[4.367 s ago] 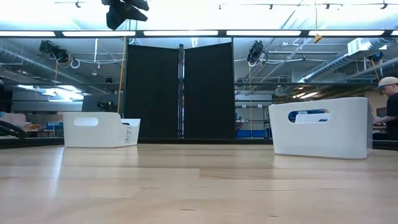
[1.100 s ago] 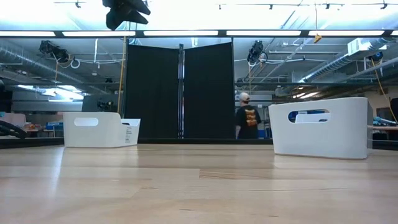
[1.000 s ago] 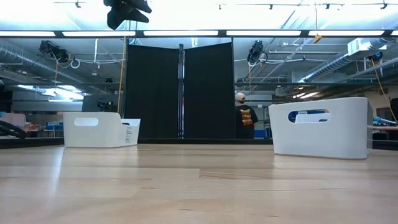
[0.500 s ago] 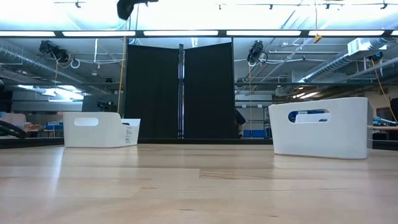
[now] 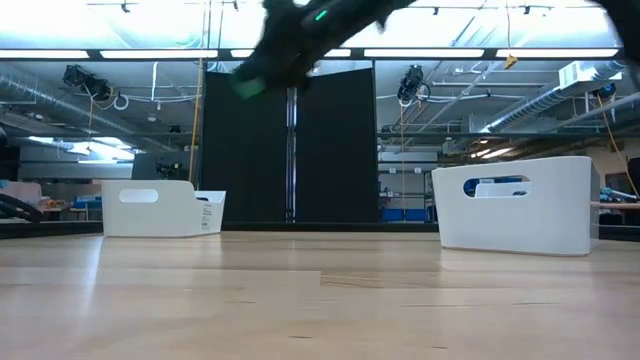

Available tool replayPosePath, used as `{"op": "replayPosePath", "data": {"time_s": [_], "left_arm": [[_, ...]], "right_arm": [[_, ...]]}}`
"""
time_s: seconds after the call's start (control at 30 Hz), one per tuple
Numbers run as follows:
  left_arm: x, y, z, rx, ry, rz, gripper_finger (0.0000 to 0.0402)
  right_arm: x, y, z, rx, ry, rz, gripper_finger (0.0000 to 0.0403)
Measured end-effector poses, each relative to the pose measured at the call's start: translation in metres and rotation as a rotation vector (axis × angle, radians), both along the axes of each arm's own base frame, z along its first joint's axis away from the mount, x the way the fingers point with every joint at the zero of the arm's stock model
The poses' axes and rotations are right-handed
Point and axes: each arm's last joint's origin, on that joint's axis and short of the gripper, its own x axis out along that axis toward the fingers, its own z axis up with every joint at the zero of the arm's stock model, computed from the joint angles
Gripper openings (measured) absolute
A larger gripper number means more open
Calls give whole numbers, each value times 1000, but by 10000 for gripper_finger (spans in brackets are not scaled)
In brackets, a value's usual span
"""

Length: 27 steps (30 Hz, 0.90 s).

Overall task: Sort blocks by size
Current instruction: Put the green square block into the left white bin, then put the yellow square block into the left white bin

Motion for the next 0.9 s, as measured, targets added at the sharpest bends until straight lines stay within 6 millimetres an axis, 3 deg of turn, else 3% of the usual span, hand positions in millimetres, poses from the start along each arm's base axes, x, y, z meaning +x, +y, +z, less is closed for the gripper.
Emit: {"op": "replayPosePath", "data": {"time_s": [0.23,0.47,0.63,0.9], "left_arm": [[-15,-2,2,-6,-13,93,152],[-16,-2,-1,-28,19,119,152],[-16,-1,-3,-51,29,119,152],[-16,-1,-8,-84,73,119,152]], "right_arm": [[72,-41,-40,26,-67,-12,143],[120,-60,-58,77,-160,-22,143],[124,-68,-78,133,-202,-81,148],[115,-98,-62,249,-257,-127,323]]}}
